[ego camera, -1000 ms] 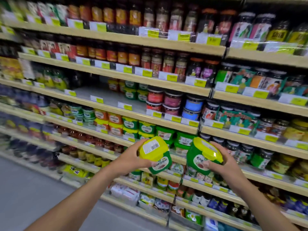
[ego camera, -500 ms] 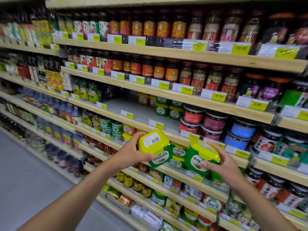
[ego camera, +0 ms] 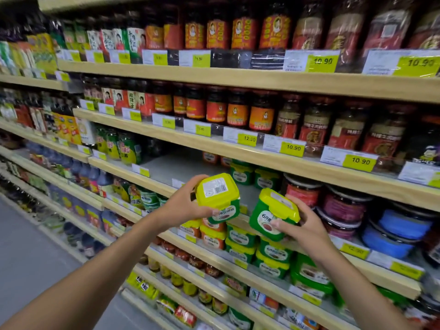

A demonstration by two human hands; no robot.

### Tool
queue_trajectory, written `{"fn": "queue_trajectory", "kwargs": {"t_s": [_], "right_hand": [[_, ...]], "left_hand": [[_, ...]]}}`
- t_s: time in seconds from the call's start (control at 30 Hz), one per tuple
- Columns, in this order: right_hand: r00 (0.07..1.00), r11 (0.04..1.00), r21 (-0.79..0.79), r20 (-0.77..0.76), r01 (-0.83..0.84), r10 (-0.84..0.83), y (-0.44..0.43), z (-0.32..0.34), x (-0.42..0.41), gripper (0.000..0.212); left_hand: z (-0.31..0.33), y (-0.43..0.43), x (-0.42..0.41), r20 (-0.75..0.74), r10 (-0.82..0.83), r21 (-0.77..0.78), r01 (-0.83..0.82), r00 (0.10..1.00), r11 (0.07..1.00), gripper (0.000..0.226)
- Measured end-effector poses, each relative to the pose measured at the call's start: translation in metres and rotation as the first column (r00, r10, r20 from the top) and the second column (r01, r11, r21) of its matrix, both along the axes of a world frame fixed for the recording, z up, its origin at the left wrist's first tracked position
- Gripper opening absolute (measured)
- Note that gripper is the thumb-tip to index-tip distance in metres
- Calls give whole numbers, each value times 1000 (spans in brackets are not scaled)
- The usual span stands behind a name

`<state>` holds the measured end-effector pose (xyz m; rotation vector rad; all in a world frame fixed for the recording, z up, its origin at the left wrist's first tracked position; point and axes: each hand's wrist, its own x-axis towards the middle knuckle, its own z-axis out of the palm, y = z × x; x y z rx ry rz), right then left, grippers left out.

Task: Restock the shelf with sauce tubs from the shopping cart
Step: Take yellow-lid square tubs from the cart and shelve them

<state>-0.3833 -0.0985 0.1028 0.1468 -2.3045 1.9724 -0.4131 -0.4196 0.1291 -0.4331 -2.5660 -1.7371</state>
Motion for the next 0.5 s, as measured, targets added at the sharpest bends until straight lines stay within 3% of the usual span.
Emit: {"fn": "queue_trajectory", "kwargs": {"t_s": [0.37, 0.5], "right_hand": [[968, 967, 31, 3, 252, -253, -28, 0, -20, 95], [937, 936, 51, -8, 349, -349, -43, -1, -20, 100]], "left_hand": [[12, -1, -133, -25, -215, -91, 212, 976, 973, 77], [15, -1, -164, -12, -297, -187, 290, 955, 939, 90]]}}
